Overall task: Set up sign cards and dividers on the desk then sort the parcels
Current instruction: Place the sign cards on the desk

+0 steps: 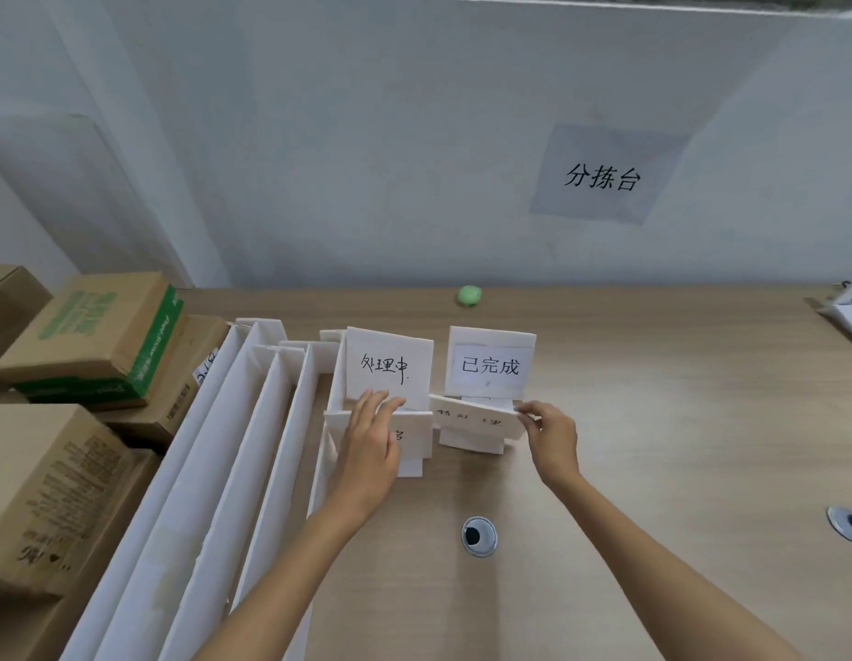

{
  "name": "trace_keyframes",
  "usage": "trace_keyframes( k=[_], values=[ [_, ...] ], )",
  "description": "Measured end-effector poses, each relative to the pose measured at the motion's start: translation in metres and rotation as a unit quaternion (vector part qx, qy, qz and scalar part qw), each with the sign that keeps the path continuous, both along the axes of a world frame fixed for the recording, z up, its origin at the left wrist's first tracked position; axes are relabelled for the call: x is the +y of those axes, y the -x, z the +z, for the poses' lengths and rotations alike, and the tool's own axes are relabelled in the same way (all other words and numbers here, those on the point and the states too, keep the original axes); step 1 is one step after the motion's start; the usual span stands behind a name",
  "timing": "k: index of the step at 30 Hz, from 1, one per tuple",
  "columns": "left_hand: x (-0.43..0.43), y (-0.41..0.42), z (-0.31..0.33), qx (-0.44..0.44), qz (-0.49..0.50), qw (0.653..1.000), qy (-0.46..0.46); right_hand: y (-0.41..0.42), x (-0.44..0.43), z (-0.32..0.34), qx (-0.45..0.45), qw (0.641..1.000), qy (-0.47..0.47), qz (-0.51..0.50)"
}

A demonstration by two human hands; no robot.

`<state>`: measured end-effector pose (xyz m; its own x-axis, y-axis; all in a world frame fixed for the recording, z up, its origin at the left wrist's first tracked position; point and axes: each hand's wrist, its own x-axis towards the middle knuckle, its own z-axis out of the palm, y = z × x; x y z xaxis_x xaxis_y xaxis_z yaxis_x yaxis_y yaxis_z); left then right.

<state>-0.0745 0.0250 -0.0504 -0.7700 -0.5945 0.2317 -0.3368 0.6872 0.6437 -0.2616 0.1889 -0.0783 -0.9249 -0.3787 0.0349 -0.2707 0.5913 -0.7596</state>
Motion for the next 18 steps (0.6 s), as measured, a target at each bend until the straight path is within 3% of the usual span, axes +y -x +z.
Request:
trace_keyframes(
  k=[6, 10, 14, 18],
  values=[
    [0.039, -0.031, 0.060, 0.024, -0.055, 0.998, -0.003, -0.032, 0.062, 0.071, 0.016, 0.998, 0.052, -0.029],
    [0.093, -0.041, 0.100, -0.002, -0.081, 0.994, -0.070, -0.065, 0.113, 0.124, 0.035, 0.993, 0.108, -0.011],
    [0.154, -0.037, 0.118, -0.052, -0.102, 0.984, -0.133, -0.087, 0.162, 0.159, 0.112, 0.985, 0.127, -0.032],
    [0.212, -0.026, 0.134, -0.044, -0.102, 0.965, -0.237, -0.085, 0.205, 0.171, 0.134, 0.980, 0.130, -0.064]
  ],
)
